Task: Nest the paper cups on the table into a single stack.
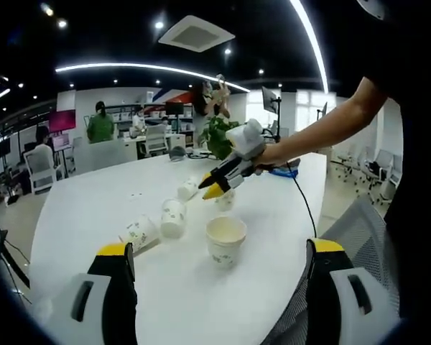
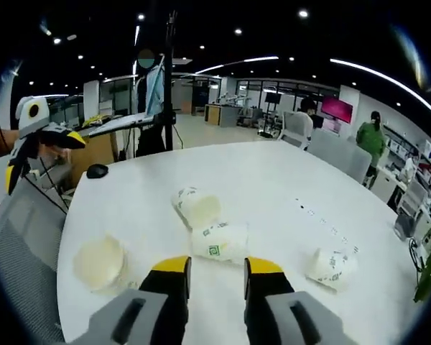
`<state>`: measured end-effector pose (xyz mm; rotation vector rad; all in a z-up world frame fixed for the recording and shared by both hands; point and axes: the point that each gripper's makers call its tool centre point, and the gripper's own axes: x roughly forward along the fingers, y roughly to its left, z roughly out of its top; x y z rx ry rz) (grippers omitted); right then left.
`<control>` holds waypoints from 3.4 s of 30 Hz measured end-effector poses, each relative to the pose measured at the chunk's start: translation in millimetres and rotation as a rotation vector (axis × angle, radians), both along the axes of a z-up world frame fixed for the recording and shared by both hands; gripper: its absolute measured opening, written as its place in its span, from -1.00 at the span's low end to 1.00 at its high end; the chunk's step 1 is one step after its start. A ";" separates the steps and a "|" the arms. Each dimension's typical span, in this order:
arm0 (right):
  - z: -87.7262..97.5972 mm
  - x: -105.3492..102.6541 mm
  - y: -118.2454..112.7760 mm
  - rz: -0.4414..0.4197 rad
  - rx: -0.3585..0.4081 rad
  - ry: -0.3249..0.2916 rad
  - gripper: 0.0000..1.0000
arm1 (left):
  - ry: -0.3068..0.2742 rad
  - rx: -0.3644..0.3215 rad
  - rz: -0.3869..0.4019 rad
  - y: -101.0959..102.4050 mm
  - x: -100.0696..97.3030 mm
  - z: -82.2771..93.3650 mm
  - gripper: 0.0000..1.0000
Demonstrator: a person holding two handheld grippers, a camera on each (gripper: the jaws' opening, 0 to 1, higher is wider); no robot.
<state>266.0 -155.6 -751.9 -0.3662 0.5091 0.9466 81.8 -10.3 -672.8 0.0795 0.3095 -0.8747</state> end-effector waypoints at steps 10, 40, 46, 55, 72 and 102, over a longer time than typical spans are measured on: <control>-7.0 12.9 5.0 0.014 0.025 0.026 -0.40 | 0.013 0.007 -0.006 -4.4 3.2 -1.9 0.98; -29.0 54.7 31.7 0.061 0.094 0.116 -0.36 | 0.040 0.016 0.024 2.5 26.0 -9.5 0.98; -35.3 57.8 37.7 0.055 0.126 0.157 -0.37 | 0.044 0.011 0.038 4.4 28.6 -10.3 0.98; -44.9 62.7 43.4 0.008 0.198 0.261 -0.42 | 0.044 -0.010 0.053 9.6 32.4 -7.9 0.98; -48.9 63.9 45.7 -0.065 0.310 0.401 -0.55 | 0.046 -0.010 0.046 7.9 34.3 -8.6 0.98; -16.7 24.5 59.4 -0.030 0.383 0.454 -1.00 | 0.020 -0.007 0.028 4.0 25.6 -2.2 0.98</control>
